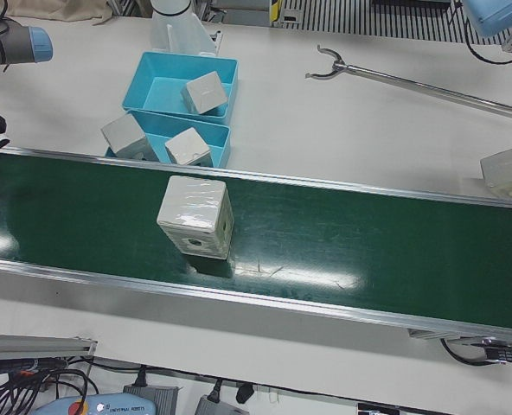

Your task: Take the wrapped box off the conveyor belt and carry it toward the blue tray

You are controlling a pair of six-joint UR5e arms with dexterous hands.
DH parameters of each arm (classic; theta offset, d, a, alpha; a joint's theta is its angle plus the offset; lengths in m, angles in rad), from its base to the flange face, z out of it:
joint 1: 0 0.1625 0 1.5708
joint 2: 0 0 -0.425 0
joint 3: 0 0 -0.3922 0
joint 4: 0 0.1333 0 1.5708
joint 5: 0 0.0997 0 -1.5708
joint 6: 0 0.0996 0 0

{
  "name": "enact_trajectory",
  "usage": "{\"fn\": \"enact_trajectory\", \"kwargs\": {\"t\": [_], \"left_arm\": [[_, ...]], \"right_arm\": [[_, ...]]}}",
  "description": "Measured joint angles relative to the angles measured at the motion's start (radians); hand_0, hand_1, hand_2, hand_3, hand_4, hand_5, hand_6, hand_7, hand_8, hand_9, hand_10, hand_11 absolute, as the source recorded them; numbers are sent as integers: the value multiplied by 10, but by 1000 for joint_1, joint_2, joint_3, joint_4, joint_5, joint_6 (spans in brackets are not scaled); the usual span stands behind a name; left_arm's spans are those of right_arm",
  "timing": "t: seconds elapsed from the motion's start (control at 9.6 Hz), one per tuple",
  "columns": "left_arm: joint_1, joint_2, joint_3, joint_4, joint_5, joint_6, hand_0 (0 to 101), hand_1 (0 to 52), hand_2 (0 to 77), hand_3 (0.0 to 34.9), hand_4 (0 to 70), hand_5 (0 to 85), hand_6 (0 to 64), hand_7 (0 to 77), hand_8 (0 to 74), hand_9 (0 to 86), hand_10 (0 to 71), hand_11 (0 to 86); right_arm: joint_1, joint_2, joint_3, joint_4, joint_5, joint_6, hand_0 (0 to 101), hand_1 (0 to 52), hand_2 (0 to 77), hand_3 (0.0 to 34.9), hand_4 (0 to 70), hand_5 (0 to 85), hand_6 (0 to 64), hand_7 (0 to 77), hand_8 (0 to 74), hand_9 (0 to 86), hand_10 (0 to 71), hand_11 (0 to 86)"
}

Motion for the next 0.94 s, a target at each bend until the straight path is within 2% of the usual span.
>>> {"fn": "enact_trajectory", "kwargs": {"t": [0.94], "left_arm": [[0,0,0,0,0,0,0,0,11,0,0,11,5,5,11,5,5,5]], "right_arm": [[0,1,0,1,0,1,485,131,49,1,142,175,93,251,27,44,0,11]]}}
